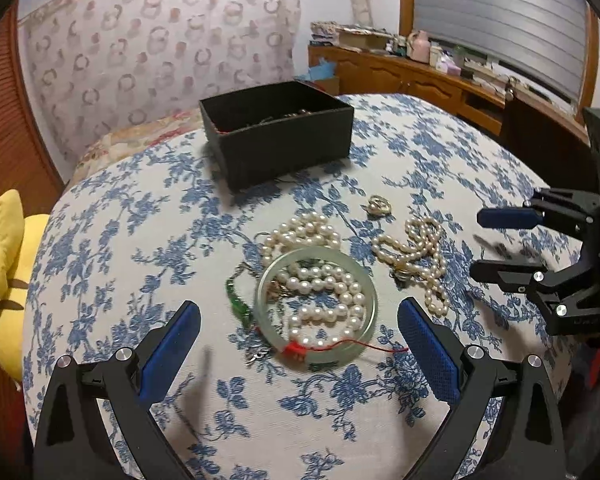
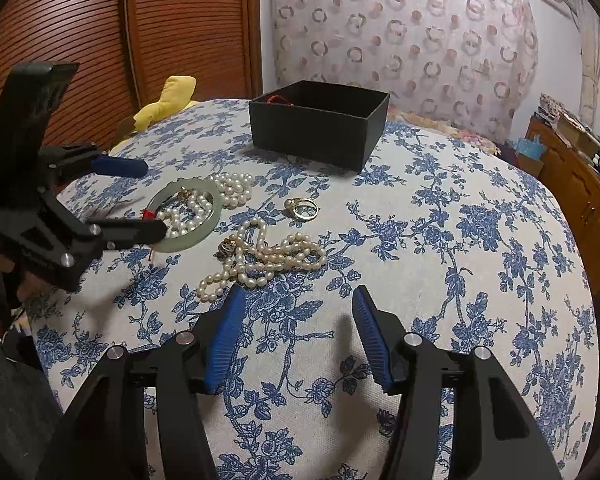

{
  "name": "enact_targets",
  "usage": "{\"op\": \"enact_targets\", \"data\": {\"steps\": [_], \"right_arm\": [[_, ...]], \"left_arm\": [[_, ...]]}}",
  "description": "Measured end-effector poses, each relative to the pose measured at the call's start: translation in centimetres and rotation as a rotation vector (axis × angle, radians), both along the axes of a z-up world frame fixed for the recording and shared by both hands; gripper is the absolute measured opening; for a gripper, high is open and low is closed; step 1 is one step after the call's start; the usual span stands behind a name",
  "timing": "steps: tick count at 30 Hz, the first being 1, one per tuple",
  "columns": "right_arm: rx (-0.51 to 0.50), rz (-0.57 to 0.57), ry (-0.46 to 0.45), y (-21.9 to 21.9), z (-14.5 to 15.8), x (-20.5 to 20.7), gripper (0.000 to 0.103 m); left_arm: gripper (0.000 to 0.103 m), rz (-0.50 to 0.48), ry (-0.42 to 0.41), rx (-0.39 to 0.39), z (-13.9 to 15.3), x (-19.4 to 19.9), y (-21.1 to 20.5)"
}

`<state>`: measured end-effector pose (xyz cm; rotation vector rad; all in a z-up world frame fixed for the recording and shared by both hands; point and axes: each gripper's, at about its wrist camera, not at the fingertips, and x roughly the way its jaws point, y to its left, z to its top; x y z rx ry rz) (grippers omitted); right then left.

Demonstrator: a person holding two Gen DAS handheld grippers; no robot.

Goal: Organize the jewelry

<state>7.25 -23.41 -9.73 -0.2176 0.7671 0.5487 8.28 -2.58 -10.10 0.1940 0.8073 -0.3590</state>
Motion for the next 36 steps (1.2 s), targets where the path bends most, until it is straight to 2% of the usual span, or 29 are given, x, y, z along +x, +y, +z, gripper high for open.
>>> {"op": "enact_targets", "data": {"steps": [9, 15, 26, 30, 32, 33, 36], "right_arm": [[0.013, -0.006, -0.004, -0.1, 0.1, -0.1, 0.058], [0.014, -0.004, -0.004, -0.1, 0.0, -0.1, 0.058], [0.013, 0.000, 0.005, 0.0, -0.2, 0.1, 0.058], [0.015, 0.000, 0.007, 0.0, -0.2, 0.1, 0.058], [0.014, 0.001, 0.008, 0.0, -0.2, 0.1, 0.058], [0.013, 0.002, 0.007, 0.1, -0.2, 0.1, 0.058], [0.014, 0.001, 0.008, 0.1, -0.2, 0.1, 0.058]], "left_arm": [[0.095, -0.002, 0.048, 0.074, -1.4, 1.2, -1.4], [0.095, 0.000, 0.077, 0.024, -1.6, 1.5, -0.7], [0.095, -0.001, 0.078, 0.024, -1.6, 1.3, -0.6], [0.095, -0.004, 0.035, 0.012, -0.9, 0.6, -0.5], [0.089, -0.015, 0.015, -0.011, -0.2, 0.2, -0.6], [0.083, -0.022, 0.012, -0.013, 0.0, 0.1, -0.7], [0.076, -0.036, 0.001, -0.002, 0.4, -0.2, -1.2]]}}
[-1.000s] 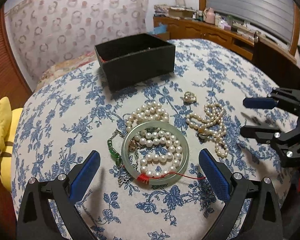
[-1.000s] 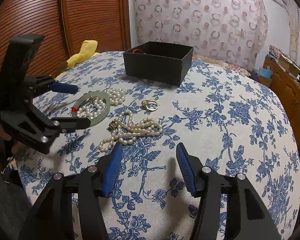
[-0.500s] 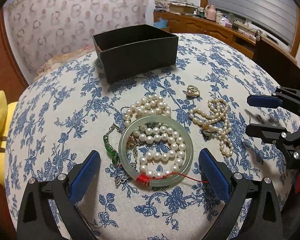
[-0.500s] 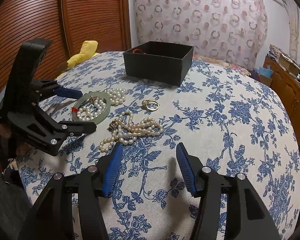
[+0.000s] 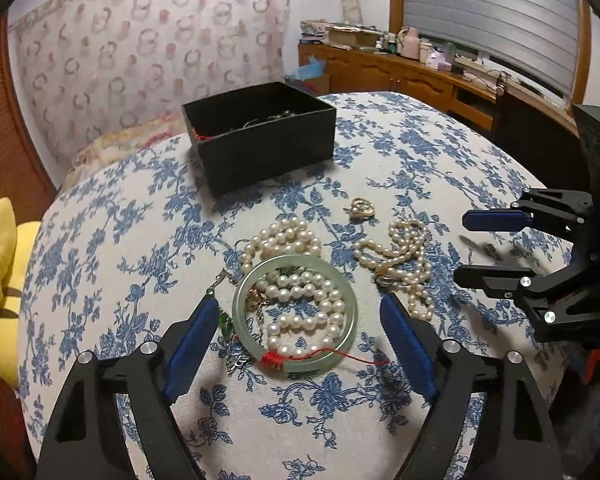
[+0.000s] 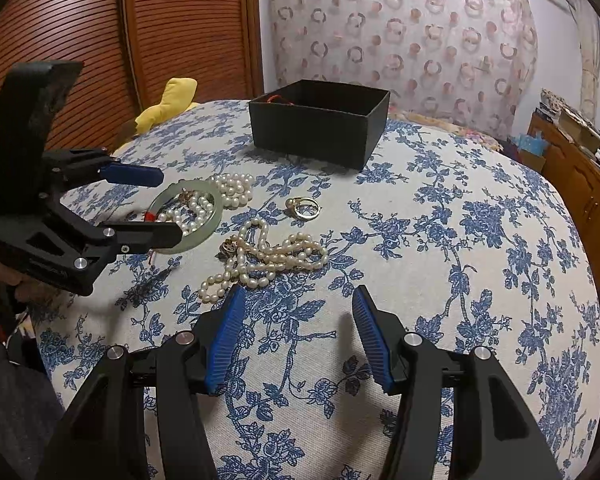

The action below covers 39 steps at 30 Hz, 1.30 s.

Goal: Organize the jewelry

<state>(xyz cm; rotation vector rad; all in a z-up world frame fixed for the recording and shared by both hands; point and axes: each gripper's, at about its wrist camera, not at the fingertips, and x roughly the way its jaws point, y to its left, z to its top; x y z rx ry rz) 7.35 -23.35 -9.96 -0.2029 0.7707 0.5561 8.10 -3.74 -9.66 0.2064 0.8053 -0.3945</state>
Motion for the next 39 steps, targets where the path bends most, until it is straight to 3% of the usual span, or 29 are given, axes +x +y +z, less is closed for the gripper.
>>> {"op": "enact_targets", "data": {"steps": [10, 12, 26, 27, 28, 29, 35, 39], "right_arm": [[-0.002, 0.003, 0.004, 0.1, -0.1, 0.0, 0.058], [-0.002, 0.003, 0.004, 0.1, -0.1, 0.0, 0.058], [-0.018, 0.025, -0.003, 0.4, 0.2, -0.1, 0.058], [-0.018, 0.039, 0.003, 0.6, 0.2, 0.0, 0.055], [-0.019, 0.056, 0.010, 0.9, 0.2, 0.2, 0.042], [-0.023, 0.064, 0.011, 1.2, 0.3, 0.3, 0.040], [-0.035, 0.131, -0.022, 3.2, 1.8, 1.1, 0.031], [-0.108, 0.158, -0.019, 4.3, 1.4, 2.1, 0.027]], "left_arm": [[0.073, -0.005, 0.009, 0.072, -1.3, 0.8, -0.7], [0.069, -0.005, 0.008, 0.054, -1.2, 0.9, -0.5], [0.068, 0.040, -0.070, -0.078, 1.8, -1.3, 1.7], [0.068, 0.041, -0.077, -0.080, 2.0, -1.4, 1.7], [0.068, 0.042, -0.083, -0.080, 2.1, -1.5, 1.7], [0.068, 0.042, -0.086, -0.080, 2.2, -1.6, 1.7], [0.068, 0.038, -0.097, -0.085, 2.3, -2.0, 1.7], [0.068, 0.041, -0.098, -0.089, 2.3, -2.1, 1.8]]}}
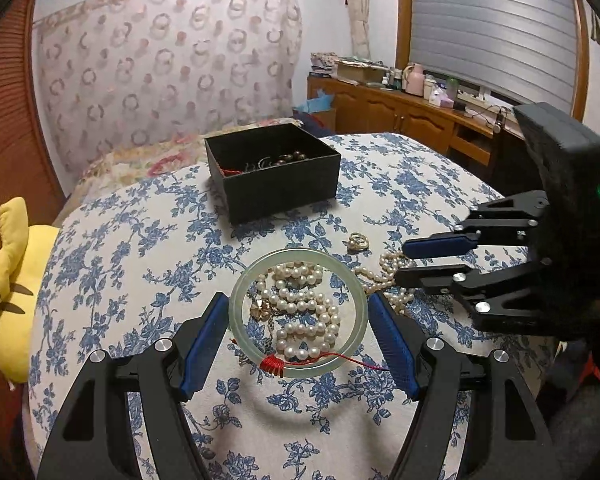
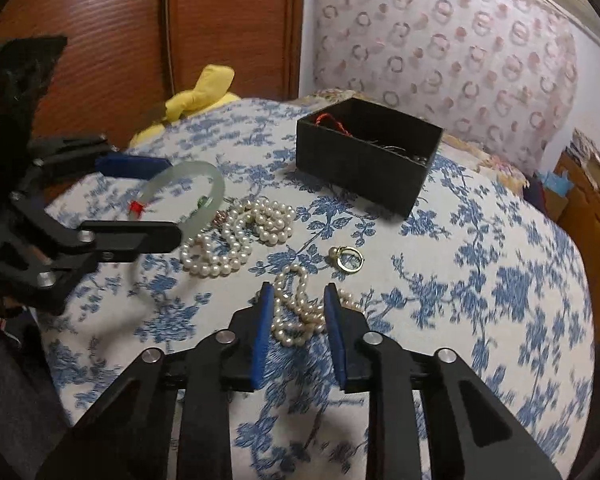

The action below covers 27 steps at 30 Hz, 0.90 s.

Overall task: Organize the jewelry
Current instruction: 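Grasp the long pearl necklace with the right gripper while the left grips the jade bangle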

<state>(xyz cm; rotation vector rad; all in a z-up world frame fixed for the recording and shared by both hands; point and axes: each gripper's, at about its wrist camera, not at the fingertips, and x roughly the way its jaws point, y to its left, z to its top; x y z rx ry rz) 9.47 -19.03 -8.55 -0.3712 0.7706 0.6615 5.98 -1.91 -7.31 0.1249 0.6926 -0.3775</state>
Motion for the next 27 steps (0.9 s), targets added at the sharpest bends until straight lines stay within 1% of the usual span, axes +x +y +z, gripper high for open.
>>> {"op": "enact_targets", "data": {"steps": [4, 7, 9, 11, 16, 18, 24, 25, 26, 27], "right_arm": [[-0.063, 0.011, 0.028, 0.4, -1.1, 1.0, 0.027], [-0.073, 0.026, 0.026, 0.8, -1.3, 1.4, 0.028], [-0.085, 0.040, 0.021, 1.5, -1.3, 1.4, 0.030], [-0.102, 0.055, 0.012, 2.1, -1.3, 1.4, 0.030], [-0.118, 0.076, 0.000, 2.9, -1.2, 1.7, 0.030], [-0.120, 0.068, -0.001, 2.8, -1.2, 2.3, 0.033], [-0.086, 0.065, 0.043, 2.5, -1.0, 3.7, 0.033], [-0.082, 0.065, 0.049, 2.5, -1.1, 3.8, 0.033], [-0.068, 0.074, 0.065, 2.4, -1.1, 3.9, 0.024], [-0.049, 0.092, 0.084, 2.3, -1.1, 3.8, 0.018]], "left_arm": [[0.068, 0.007, 0.000, -0.012, 0.0, -0.2, 0.4], [0.068, 0.012, 0.001, -0.016, 0.1, -0.2, 0.6], [0.068, 0.012, 0.001, -0.018, 0.0, -0.1, 0.7], [0.068, 0.012, 0.000, -0.017, 0.0, -0.1, 0.7], [0.068, 0.015, 0.002, -0.019, 0.0, -0.1, 0.9], [0.068, 0.017, 0.004, -0.021, 0.0, 0.0, 1.1], [0.068, 0.016, 0.005, -0.023, 0.0, 0.0, 1.2], [0.068, 0.016, 0.005, -0.022, 0.0, 0.0, 1.2], [0.068, 0.016, 0.005, -0.023, -0.1, 0.0, 1.2], [0.069, 0.016, 0.005, -0.024, -0.1, 0.0, 1.2]]}}
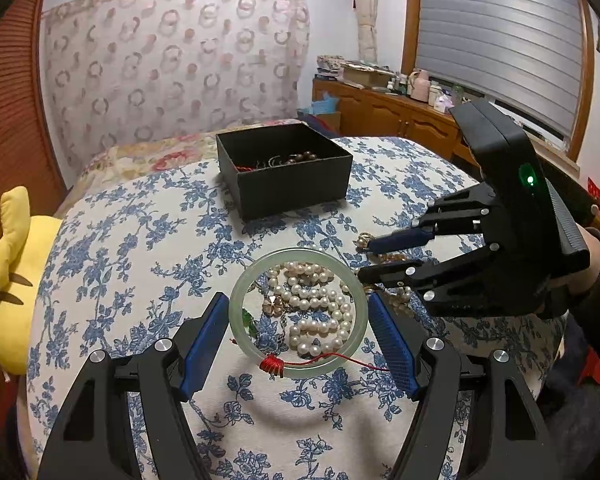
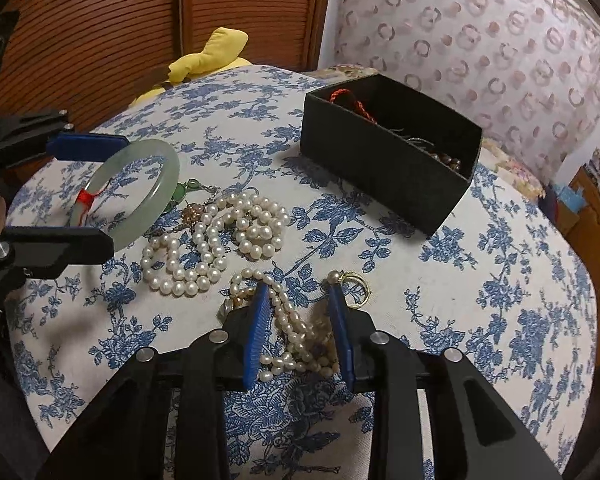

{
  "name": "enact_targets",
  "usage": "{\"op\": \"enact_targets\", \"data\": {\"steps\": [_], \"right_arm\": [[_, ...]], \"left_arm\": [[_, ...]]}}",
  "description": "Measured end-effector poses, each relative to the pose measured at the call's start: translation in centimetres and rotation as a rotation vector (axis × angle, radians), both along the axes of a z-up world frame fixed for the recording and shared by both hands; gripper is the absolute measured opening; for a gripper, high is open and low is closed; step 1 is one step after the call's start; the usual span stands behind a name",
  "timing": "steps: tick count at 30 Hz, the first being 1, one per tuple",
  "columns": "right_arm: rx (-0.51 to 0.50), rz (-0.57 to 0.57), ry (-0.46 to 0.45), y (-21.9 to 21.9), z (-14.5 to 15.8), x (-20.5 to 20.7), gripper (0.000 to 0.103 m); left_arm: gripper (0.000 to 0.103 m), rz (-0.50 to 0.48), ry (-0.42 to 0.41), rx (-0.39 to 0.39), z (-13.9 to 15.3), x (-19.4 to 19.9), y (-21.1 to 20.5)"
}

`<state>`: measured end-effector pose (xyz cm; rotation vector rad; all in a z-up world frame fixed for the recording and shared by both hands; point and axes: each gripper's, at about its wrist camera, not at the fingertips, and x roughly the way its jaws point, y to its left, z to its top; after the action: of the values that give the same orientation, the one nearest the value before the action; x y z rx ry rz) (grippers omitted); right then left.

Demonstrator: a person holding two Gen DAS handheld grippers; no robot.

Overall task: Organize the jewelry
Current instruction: 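Grasp the long pearl necklace with the right gripper while the left grips the jade bangle, then carry the pearls with the right gripper while the left carries the jade bangle into the box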

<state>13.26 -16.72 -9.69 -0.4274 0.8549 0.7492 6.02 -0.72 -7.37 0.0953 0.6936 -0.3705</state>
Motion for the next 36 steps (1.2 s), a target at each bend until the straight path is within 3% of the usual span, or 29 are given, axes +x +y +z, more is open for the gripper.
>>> {"op": "enact_targets", "data": {"steps": [2, 7, 8, 15, 28, 32, 36], "right_arm": [[0.004, 0.010, -0.003, 0.0, -0.1, -0.4, 0.011], [0.010, 0.008, -0.007, -0.4, 0.1, -1.1, 0.009], [0.029, 0.002, -0.021, -0.7, 0.3, -1.3, 0.000], [0.077, -0.025, -0.044, -2.1, 1.9, -1.6, 0.000], [0.012, 0.018, -0.011, -0.5, 0.6, -0.7, 0.001], [-0.011, 0.042, -0.008, 0.8, 0.2, -0.4, 0.014], [-0.026, 0.043, -0.006, 1.3, 0.1, 0.1, 0.015]], "left_arm": [[0.068, 0.001, -0.001, 0.002, 0.0, 0.0, 0.0], [0.068, 0.006, -0.002, -0.002, -0.1, 0.1, 0.1], [0.068, 0.007, -0.002, -0.005, -0.1, 0.1, 0.0], [0.068, 0.009, -0.002, -0.009, -0.3, 0.3, 0.2], [0.068, 0.012, 0.002, -0.010, -0.4, 0.3, 0.2], [0.068, 0.015, 0.003, -0.011, -0.5, 0.3, 0.3], [0.069, 0.019, 0.001, -0.015, -0.7, 0.2, 0.5]]}}
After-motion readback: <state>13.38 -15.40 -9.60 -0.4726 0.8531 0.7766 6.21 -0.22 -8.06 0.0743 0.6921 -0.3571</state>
